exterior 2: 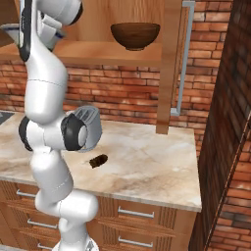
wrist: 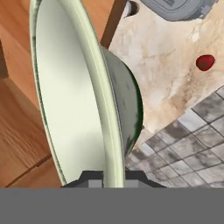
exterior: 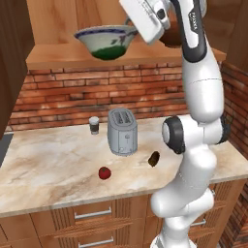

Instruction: Pick both bowls and place them on the counter. Then place the tomato in one bowl and place the sweet potato in the other bowl.

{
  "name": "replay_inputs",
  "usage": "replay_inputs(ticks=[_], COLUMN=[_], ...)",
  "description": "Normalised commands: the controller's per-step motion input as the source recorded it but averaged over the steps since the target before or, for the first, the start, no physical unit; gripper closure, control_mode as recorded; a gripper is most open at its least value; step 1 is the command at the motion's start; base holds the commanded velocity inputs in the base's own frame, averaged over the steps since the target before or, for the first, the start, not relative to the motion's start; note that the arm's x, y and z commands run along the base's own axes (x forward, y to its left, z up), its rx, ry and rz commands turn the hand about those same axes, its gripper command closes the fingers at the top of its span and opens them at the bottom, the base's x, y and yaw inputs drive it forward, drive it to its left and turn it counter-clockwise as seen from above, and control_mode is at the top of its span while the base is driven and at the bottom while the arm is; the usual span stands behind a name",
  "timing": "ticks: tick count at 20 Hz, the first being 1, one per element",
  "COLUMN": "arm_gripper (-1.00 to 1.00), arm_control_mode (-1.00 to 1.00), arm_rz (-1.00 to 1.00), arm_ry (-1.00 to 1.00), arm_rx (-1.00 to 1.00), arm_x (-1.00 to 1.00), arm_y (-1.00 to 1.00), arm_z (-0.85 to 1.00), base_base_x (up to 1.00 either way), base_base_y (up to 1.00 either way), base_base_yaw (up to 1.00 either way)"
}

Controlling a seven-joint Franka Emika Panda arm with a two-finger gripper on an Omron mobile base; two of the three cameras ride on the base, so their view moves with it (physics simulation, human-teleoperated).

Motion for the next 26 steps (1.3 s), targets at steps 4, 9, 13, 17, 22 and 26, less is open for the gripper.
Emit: replay_inputs(ticks=[4,9,13,17,22,26], arm_gripper=[1.0,1.0,1.0,1.0,1.0,1.0], arm_control_mode=[-1.0,-1.0,-1.0,-1.0,-1.0,-1.0], arm_rz=[0.0,0.0,0.0,0.0,0.0,0.0], arm_ry=[-0.1,-0.21,-0.26,-0.21,-0.09,-0.09], arm_rx=[0.1,0.11,0.11,0.05,0.0,0.0], arm_x=[-0.71,-0.77,-0.81,-0.76,-0.51,-0.5], arm_y=[-0.2,-0.06,-0.03,-0.02,-0.02,0.0], arm_z=[-0.35,-0.29,-0.23,-0.25,-0.31,-0.23], base_base_x=[0.0,0.0,0.0,0.0,0.0,0.0], base_base_y=[0.0,0.0,0.0,0.0,0.0,0.0], base_base_yaw=[0.0,0.0,0.0,0.0,0.0,0.0])
